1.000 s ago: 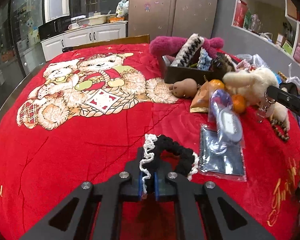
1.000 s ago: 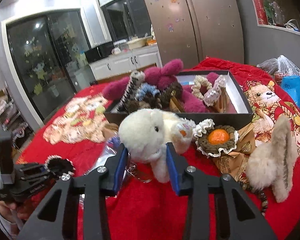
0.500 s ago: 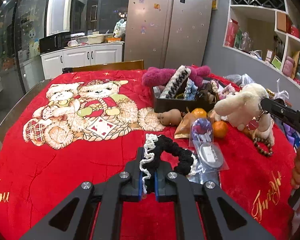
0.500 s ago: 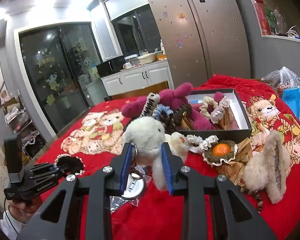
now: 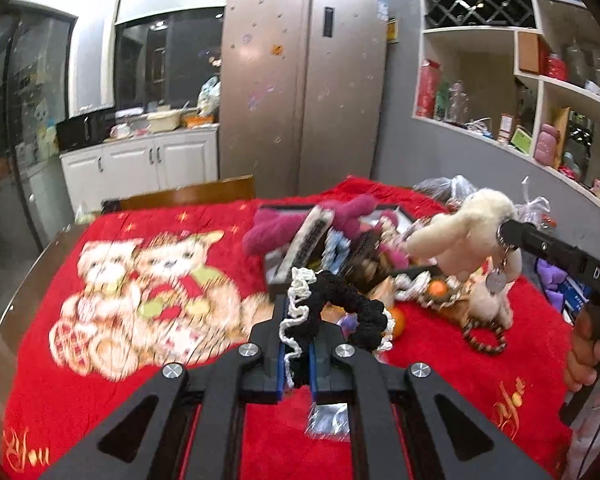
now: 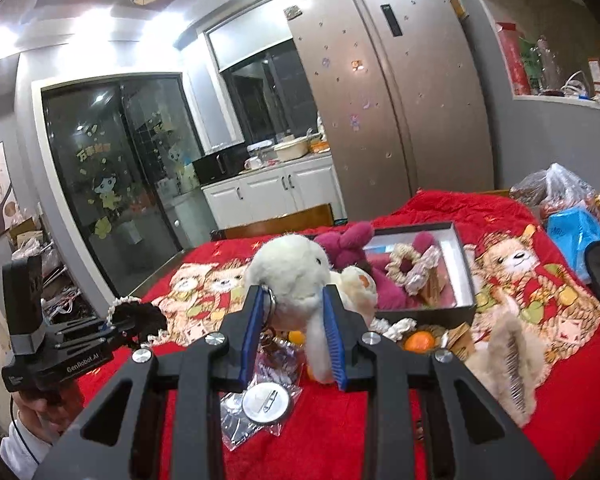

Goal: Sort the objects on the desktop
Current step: 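Lift and carry the scrunchie and bunny keychain over the box with both grippers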

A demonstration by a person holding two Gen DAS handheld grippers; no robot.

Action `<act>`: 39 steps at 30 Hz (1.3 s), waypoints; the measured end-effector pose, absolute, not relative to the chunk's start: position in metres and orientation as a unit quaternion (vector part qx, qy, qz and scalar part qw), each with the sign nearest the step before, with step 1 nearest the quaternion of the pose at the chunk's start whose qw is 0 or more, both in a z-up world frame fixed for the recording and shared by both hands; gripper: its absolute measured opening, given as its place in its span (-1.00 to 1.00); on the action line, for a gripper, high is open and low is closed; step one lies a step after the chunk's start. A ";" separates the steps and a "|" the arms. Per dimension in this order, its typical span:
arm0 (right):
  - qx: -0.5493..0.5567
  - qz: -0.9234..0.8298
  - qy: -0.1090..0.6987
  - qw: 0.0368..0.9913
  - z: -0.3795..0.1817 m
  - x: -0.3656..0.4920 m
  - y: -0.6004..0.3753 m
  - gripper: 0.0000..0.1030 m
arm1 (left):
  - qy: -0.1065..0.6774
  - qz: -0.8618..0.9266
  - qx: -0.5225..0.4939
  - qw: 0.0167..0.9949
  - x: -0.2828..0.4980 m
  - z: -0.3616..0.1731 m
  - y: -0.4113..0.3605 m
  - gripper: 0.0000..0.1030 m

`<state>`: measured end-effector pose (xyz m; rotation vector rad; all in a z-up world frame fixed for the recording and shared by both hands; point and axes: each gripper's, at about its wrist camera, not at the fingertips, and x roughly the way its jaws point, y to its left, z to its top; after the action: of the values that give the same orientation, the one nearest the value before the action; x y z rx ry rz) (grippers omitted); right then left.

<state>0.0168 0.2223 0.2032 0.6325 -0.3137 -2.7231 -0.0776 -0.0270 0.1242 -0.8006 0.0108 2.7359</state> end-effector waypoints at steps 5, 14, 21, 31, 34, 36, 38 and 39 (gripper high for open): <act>0.208 -0.960 -0.098 0.157 0.226 0.015 0.223 -0.41 | 0.005 0.948 -0.272 0.163 -0.100 0.143 -0.011 -0.85; 0.188 -0.969 -0.080 0.138 0.269 -0.019 0.232 -0.41 | 0.022 0.941 -0.273 0.199 -0.166 0.167 0.044 -0.85; 0.192 -0.969 -0.096 0.121 0.276 -0.083 0.264 -0.41 | 0.018 0.932 -0.298 0.205 -0.233 0.151 0.096 -0.85; 0.224 -0.961 -0.117 0.112 0.230 -0.174 0.315 -0.41 | 0.021 0.920 -0.327 0.213 -0.282 0.113 0.149 -0.85; 0.248 -0.956 -0.114 0.108 0.209 -0.195 0.325 -0.41 | 0.016 0.921 -0.324 0.215 -0.288 0.104 0.151 -0.85; 0.256 -0.955 -0.105 0.106 0.198 -0.204 0.328 -0.41 | 0.039 0.917 -0.332 0.218 -0.294 0.098 0.158 -0.85; 0.264 -0.953 -0.109 0.100 0.186 -0.210 0.329 -0.41 | 0.046 0.920 -0.327 0.210 -0.297 0.093 0.159 -0.85; 0.271 -0.952 -0.107 0.094 0.180 -0.215 0.330 -0.41 | 0.051 0.917 -0.334 0.211 -0.300 0.089 0.160 -0.85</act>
<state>-0.2151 0.3297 0.1802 0.8043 -0.3163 -2.8239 -0.2998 0.1602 0.0889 -0.9278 0.1412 2.5494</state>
